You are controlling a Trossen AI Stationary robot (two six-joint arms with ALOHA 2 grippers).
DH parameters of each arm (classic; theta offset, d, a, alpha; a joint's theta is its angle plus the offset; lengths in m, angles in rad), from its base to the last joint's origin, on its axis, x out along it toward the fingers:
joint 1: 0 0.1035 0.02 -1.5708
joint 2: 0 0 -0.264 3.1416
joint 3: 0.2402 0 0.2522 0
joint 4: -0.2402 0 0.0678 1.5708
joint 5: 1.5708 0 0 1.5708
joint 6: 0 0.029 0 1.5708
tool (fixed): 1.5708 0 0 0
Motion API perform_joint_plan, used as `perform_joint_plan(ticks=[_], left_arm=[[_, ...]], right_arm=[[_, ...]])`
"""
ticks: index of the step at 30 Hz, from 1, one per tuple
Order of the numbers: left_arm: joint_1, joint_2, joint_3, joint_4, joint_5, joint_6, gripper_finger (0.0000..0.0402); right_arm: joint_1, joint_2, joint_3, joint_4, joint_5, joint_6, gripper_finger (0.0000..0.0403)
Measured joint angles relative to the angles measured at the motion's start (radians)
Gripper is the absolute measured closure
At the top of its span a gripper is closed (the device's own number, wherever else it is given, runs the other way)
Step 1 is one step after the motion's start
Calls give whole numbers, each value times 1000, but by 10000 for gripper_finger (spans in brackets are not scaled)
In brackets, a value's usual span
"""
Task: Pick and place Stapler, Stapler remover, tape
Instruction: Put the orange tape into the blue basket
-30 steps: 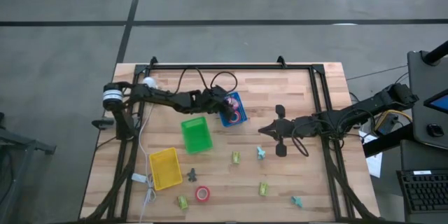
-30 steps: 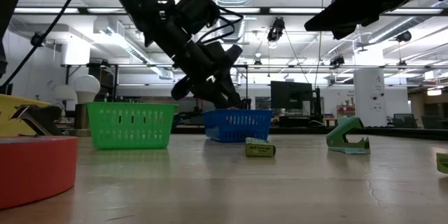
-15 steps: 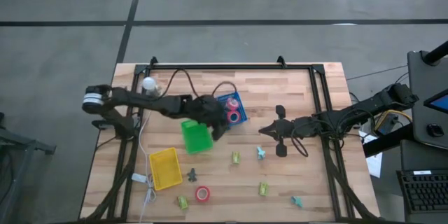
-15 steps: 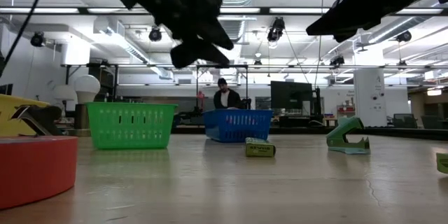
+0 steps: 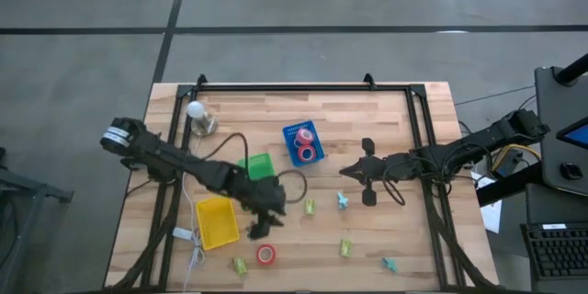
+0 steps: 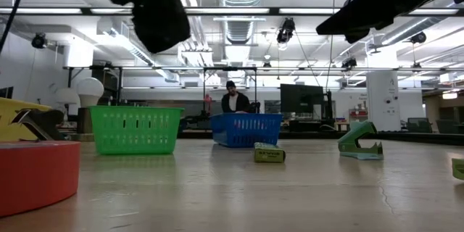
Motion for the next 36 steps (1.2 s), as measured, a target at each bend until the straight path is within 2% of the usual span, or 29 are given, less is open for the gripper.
perform_joint_plan(ticks=[12,17,36], left_arm=[[-152,99,-1,-11,-4,-103,234],[-182,141,-2,-10,-7,-179,234],[-227,246,-2,-59,-50,-171,234]], right_arm=[[0,0,-1,4,0,-7,394],[0,0,-1,4,0,-8,394],[0,0,-3,9,0,-12,394]])
